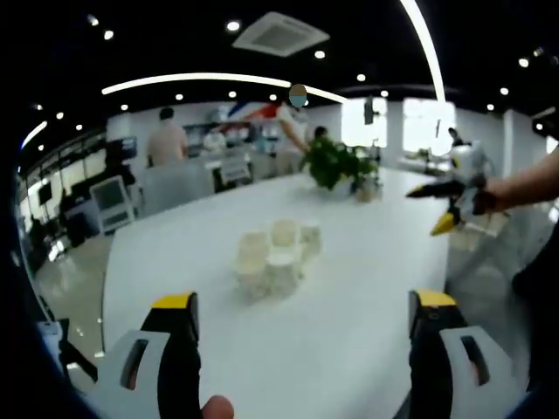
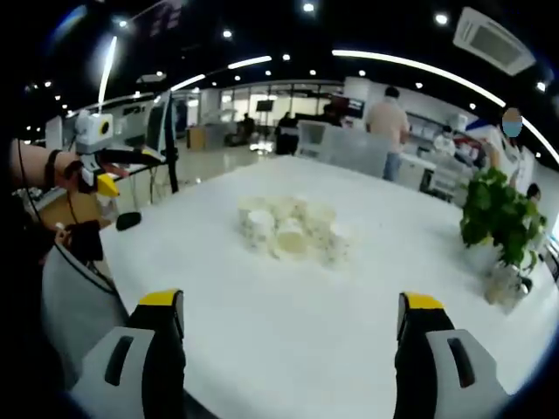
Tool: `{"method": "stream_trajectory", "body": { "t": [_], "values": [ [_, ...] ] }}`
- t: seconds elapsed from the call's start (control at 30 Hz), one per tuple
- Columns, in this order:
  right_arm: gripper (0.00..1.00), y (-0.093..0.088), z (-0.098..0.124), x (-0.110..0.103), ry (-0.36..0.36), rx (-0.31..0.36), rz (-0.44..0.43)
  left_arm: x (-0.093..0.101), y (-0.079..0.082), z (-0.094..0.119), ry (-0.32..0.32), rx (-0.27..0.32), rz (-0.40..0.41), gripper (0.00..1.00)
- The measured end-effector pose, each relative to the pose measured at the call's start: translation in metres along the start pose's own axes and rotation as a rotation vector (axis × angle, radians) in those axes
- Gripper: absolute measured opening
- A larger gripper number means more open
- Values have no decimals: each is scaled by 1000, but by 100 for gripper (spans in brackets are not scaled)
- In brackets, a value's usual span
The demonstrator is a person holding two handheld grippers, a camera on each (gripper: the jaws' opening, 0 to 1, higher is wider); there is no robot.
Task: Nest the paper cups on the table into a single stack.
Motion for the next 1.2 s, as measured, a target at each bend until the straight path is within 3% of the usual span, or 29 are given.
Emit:
{"method": "stream_trajectory", "body": {
  "t": [1.2],
  "values": [
    [100, -8, -2, -6, 12, -24, -10, 0, -4, 2, 3, -5, 18, 99]
  ]
}}
Point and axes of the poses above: the point that each gripper's makers call its tool centre point, and the gripper's own axes: z roughly backward along the fingers, x roughly to its right, y roughly out of its top, the point moved 5 cm from there along z, roughly backward along the fingers, and after that the axes turned 1 degree about x, right-handed, at the moved point
